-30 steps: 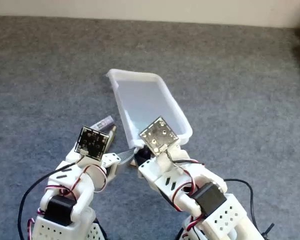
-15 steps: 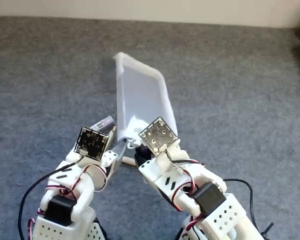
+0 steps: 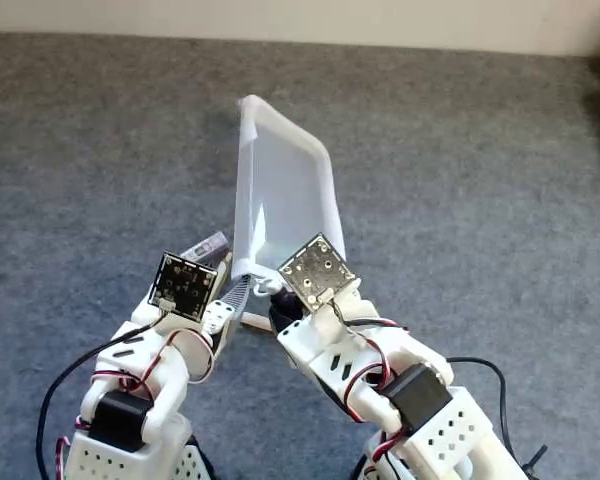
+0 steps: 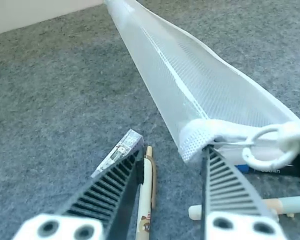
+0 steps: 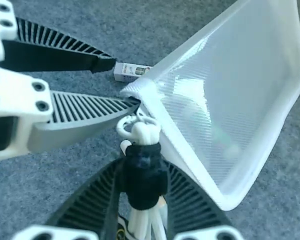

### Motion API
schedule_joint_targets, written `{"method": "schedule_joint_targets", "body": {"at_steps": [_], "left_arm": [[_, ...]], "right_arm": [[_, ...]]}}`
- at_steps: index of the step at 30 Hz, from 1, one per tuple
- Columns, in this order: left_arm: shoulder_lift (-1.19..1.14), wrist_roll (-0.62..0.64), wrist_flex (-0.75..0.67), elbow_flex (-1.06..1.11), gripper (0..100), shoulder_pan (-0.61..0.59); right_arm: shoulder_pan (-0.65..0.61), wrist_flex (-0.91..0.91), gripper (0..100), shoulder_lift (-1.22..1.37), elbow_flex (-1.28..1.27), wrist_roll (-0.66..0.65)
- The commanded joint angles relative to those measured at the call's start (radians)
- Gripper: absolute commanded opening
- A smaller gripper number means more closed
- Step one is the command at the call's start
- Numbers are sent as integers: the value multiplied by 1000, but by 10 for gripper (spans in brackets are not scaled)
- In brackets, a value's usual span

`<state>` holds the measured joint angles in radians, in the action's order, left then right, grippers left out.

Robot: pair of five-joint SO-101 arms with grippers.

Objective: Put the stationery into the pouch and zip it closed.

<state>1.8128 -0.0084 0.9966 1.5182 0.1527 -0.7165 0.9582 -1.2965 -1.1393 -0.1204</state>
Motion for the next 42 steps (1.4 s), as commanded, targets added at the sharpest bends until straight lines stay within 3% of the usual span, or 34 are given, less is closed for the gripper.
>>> {"method": "schedule_joint_targets", "body": {"at_steps": [1,18,25,42], "left_arm": [[15,2,-20,-18,178,-24],[15,2,-20,-18,170,-24],[15,2,-18,-33,7,-24],[15,2,-17,-33,6,-24]], "right_arm": [[33,2,5,-31,19,0],[44,2,5,-31,18,0],[44,2,5,-31,18,0],[45,2,5,-31,21,0]]}}
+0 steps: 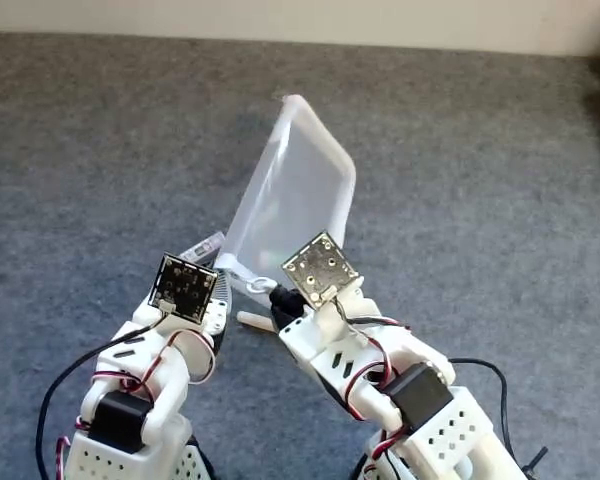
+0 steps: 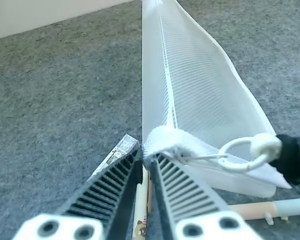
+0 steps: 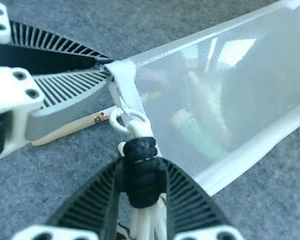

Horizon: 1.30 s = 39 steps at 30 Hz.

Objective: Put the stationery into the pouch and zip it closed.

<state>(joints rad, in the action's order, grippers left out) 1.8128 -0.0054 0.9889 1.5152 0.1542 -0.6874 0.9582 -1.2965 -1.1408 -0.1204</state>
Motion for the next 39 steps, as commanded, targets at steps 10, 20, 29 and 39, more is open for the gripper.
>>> {"method": "schedule_joint_targets", "body": {"at_steps": [10,20,29,39], "left_arm": [[15,-2,-11,-33,6,-27],[13,3,12,-90,6,-47],[12,5,17,-110,6,-134],[12,5,17,-104,6,-242]], "right_arm": [[124,47,5,-31,58,-21],[171,180,5,-31,139,-109],[266,217,5,-30,134,-133],[269,332,5,-31,134,-135]]}}
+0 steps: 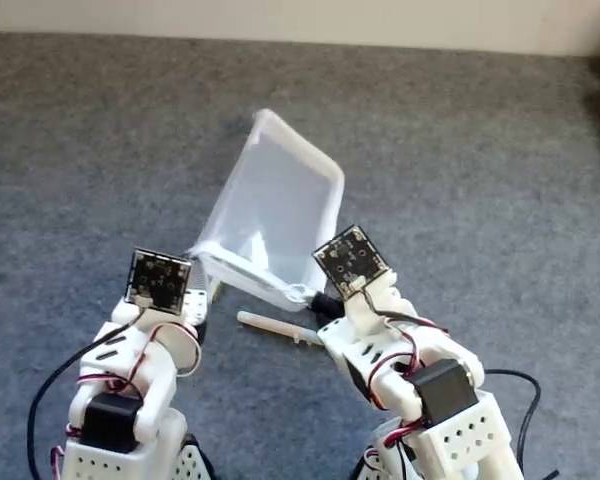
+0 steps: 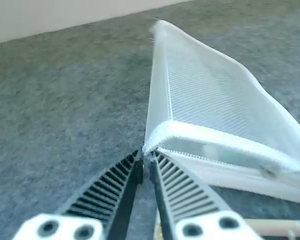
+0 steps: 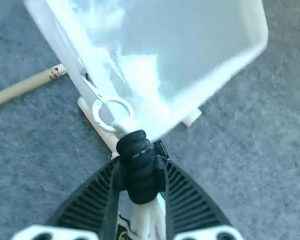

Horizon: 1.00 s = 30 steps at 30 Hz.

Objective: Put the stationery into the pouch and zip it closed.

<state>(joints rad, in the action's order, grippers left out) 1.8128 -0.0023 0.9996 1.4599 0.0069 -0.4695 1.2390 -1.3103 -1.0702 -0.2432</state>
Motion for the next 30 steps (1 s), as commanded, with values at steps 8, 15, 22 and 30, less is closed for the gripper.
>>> {"method": "schedule_joint_targets", "body": {"at_steps": [8,15,22,30], "left_arm": [[12,-2,61,-51,6,-111],[12,-2,63,-51,6,-107],[12,-2,63,-47,6,-107],[12,2,63,-45,6,-104]], "right_arm": [[147,45,5,-18,33,-61],[231,45,5,-18,36,-61],[326,45,5,-18,42,-61],[371,45,5,-18,42,-55]]}}
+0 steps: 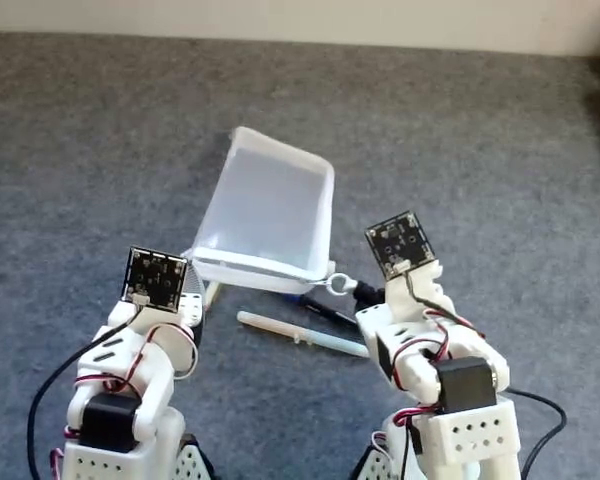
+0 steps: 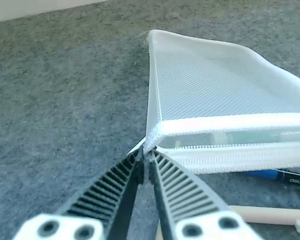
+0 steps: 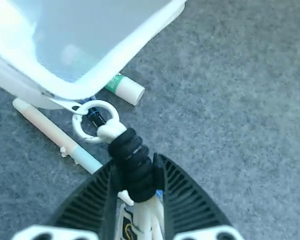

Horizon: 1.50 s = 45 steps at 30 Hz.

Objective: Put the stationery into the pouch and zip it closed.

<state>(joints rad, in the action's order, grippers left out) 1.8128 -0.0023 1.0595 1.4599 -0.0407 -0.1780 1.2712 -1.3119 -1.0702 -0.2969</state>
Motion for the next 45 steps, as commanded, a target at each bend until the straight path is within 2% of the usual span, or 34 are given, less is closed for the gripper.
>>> {"method": "schedule_joint_targets", "body": {"at_steps": [1,13,18,20,30,34,45], "left_arm": [[12,2,5,-45,6,-56],[12,-3,-3,-15,15,62],[12,-3,2,-12,151,59],[12,-3,-3,1,175,59],[12,-3,-15,25,179,67],[12,-3,-15,21,179,160],[12,2,-26,2,176,219]], "right_arm": [[79,13,5,-16,42,-2],[70,21,5,-16,120,0],[64,21,5,-16,153,0],[31,31,5,-16,159,0],[-84,71,5,-15,200,34],[-124,107,5,-12,249,35],[-134,142,5,-13,295,63]]}}
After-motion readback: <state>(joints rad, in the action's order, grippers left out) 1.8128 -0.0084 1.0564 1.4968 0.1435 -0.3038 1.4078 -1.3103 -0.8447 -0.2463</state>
